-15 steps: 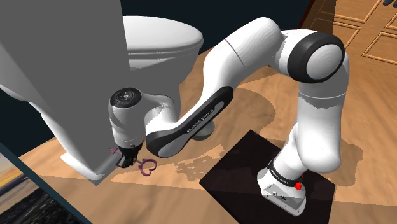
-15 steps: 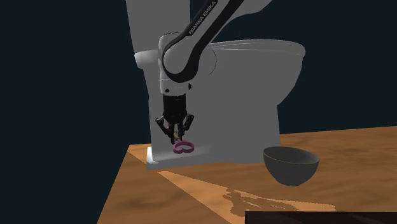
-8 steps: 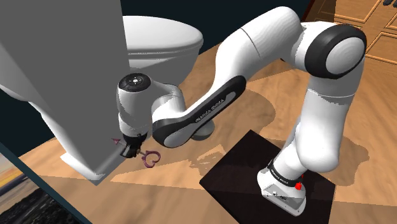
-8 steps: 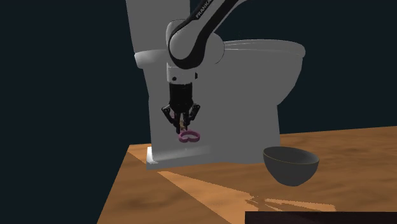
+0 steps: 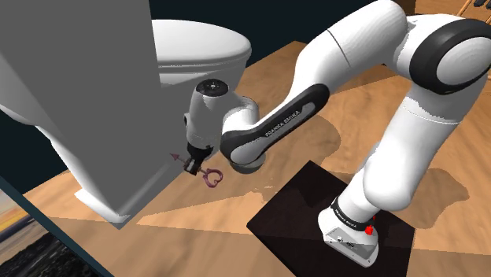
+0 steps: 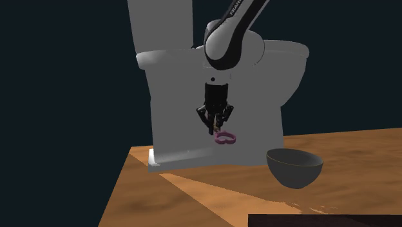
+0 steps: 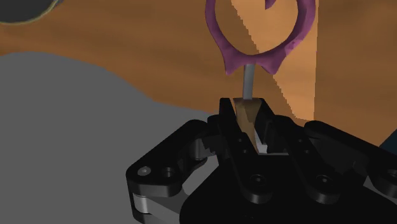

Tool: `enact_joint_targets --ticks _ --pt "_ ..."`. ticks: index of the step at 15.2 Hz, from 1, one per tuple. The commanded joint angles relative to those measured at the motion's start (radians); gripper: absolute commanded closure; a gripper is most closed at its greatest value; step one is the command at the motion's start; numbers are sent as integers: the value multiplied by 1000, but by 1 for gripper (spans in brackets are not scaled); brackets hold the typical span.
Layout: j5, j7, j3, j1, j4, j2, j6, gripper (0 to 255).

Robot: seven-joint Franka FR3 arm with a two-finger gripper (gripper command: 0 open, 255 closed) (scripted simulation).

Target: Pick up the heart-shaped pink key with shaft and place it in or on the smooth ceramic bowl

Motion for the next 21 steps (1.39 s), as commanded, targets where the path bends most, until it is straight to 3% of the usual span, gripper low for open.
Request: enact_joint_targets --ticks 1,12,21 --pt "38 -65 -8 -30 -43 -38 17 255" --pt "253 -483 -141 -148 -284 -235 104 255" --pt "334 -793 -311 -218 -374 -292 138 255"
